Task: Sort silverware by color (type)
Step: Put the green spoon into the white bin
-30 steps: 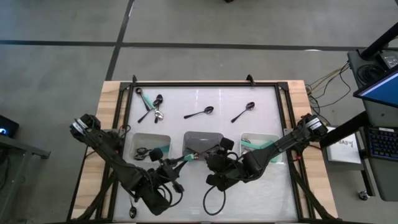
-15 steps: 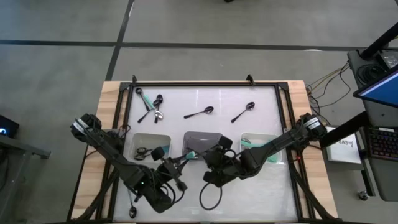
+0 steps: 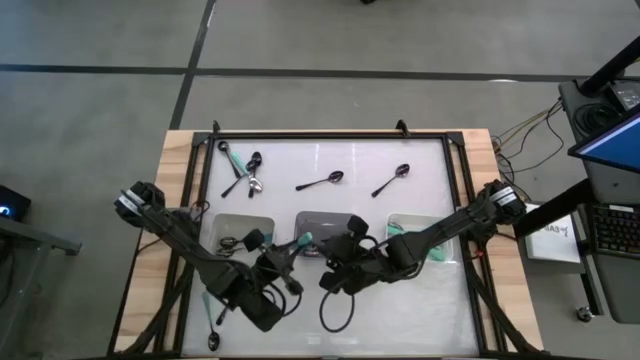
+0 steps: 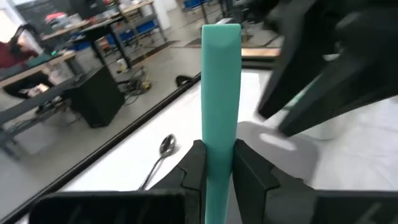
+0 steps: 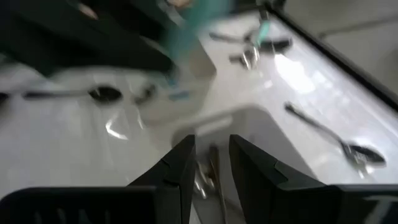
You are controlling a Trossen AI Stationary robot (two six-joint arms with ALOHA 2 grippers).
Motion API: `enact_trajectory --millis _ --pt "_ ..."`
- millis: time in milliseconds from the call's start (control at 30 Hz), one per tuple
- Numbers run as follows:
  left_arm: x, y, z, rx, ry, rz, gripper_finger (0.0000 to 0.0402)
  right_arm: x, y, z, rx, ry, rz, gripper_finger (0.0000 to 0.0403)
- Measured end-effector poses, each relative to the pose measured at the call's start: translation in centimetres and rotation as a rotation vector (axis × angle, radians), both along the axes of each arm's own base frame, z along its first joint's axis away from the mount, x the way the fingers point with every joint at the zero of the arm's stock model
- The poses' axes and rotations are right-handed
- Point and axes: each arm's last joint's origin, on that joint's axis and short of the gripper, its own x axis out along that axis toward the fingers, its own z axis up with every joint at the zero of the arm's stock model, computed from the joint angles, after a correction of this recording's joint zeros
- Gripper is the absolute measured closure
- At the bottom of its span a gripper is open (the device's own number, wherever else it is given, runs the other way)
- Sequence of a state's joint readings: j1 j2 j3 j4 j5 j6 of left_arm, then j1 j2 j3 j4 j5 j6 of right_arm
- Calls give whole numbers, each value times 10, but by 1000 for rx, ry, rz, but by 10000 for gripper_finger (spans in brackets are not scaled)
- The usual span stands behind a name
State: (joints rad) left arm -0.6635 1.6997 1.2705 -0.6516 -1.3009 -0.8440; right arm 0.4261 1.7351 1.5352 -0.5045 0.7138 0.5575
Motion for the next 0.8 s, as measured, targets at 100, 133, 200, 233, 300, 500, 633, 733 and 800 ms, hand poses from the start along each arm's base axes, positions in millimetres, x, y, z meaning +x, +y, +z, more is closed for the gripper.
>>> enact_trajectory --millis 100,133,200,233,300,500,633,733,800 --pt "1 11 -10 -22 -14 46 369 2 4 5 -37 -41 21 312" --pt "1 14 -14 -30 -21 59 369 2 4 6 -55 -51 18 312" --pt "0 17 -19 -53 -41 78 369 3 4 8 -81 -69 1 312" --pt "-1 18 -22 -62 -49 84 369 3 4 9 -89 -77 -8 312" --pt "-2 19 -25 -70 -68 94 369 3 3 10 -105 -87 -30 312" --pt "-3 19 -26 -72 -93 103 369 5 -1 9 -138 -89 -61 312" --pt "-3 18 -26 -77 -105 104 369 7 -4 10 -131 -102 -67 312" --pt "-2 18 -25 -74 -123 109 369 8 -7 10 -128 -98 -68 312" --pt "-2 18 -25 -74 -123 109 369 9 -8 9 -118 -90 -51 312"
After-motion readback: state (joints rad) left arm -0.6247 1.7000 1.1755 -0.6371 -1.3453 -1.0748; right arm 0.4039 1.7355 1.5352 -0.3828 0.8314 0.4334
